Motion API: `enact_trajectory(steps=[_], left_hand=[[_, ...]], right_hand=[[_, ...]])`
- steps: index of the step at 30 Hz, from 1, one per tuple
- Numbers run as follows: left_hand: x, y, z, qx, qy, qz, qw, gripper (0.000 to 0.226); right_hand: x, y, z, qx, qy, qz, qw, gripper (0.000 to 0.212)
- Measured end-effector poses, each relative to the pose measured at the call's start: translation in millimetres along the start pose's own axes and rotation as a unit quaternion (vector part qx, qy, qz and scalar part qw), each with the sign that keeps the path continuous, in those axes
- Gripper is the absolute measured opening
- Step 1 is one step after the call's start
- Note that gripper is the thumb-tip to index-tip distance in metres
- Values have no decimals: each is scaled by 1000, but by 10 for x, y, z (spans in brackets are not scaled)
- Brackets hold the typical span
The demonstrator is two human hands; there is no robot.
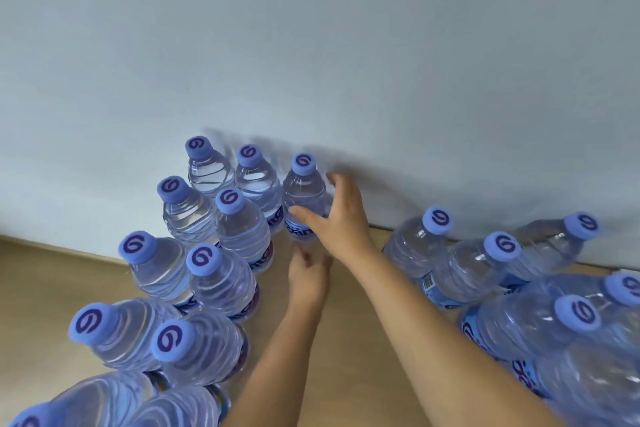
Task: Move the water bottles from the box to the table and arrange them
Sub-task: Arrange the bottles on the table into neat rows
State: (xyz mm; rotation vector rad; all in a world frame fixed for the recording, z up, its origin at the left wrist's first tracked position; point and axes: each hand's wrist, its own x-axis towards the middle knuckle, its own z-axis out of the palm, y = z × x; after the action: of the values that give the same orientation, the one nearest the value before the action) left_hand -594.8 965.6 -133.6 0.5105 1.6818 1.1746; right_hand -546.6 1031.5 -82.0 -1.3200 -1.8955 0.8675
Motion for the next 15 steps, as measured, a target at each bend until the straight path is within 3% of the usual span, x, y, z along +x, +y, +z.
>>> enact_trajectory(steps=[2, 5, 8, 12, 15], left_hand=[[-161, -92, 34, 23, -27, 11, 999, 71], [-403, -269, 114, 54, -67, 7, 996, 72], [-575, -399, 184, 82, -79, 9, 993, 71], [-718, -447, 198, 112, -98, 20, 989, 71], [-786, -447, 169, 143, -115, 30, 983, 74]], right_hand=[[-251, -84, -180, 31, 52, -30, 998, 61], [-618, -101, -518, -9, 231, -163, 959, 33], [-735, 59, -762, -102, 338, -134, 926, 39], [-708, 184, -787, -15, 194, 61, 979, 70], [-667, 262, -801, 11, 193, 94, 977, 56]])
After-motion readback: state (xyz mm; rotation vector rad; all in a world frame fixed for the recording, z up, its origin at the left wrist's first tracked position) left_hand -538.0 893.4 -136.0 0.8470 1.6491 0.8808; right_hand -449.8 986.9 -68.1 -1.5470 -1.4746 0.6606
